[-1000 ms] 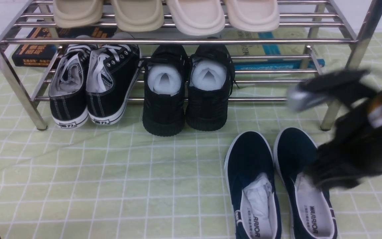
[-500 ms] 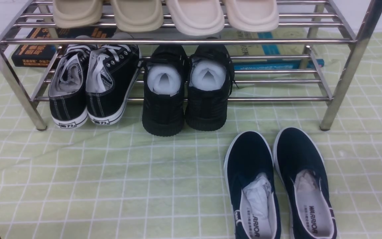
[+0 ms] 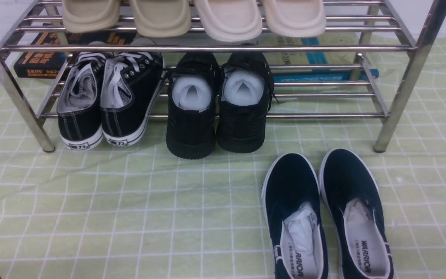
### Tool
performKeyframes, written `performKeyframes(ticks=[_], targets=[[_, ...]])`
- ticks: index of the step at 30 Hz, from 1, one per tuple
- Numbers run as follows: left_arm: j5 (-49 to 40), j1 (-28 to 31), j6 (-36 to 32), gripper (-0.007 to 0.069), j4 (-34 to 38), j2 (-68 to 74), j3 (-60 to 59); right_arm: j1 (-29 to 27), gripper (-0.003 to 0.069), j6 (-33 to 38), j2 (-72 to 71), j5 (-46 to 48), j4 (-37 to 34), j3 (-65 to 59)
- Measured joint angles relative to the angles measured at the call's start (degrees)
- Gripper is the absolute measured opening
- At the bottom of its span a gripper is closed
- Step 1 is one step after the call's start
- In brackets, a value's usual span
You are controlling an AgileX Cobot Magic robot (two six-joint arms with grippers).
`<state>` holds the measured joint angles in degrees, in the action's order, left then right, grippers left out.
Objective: Take the shoes off the shelf with your hand from the green coffee tablecloth.
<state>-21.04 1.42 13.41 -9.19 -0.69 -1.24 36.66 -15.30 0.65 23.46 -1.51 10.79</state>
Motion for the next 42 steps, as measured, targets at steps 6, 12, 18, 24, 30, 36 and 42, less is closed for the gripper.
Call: performKeyframes(ticks=[6,12,18,24,30,36,42], targets=[[0.0,0.0,0.0,0.0242,0.0,0.0,0.0,0.0,0.0001,0.0,0.0,-0.1,1.5,-0.2],[0.0,0.0,0.0,0.0242,0.0,0.0,0.0,0.0,0.0004,0.0,0.0,-0.1,3.2,-0.2],[0.0,0.0,0.0,0.0242,0.0,0.0,0.0,-0.1,0.0008,1.0,0.1,-0.5,3.4,-0.2],[0.0,0.0,0.0,0.0242,0.0,0.0,0.0,-7.7,0.0014,7.2,-0.1,-3.0,1.5,-3.0],[0.0,0.0,0.0,0.0242,0.0,0.0,0.0,-18.7,0.0020,8.6,-0.3,-4.9,0.8,-9.4],[0.0,0.0,0.0,0.0242,0.0,0.0,0.0,-31.5,0.0027,9.1,-1.2,-4.9,0.8,-12.1],[0.0,0.0,0.0,0.0242,0.0,0.0,0.0,-36.0,0.0034,12.4,-1.3,-3.8,0.4,-12.1]])
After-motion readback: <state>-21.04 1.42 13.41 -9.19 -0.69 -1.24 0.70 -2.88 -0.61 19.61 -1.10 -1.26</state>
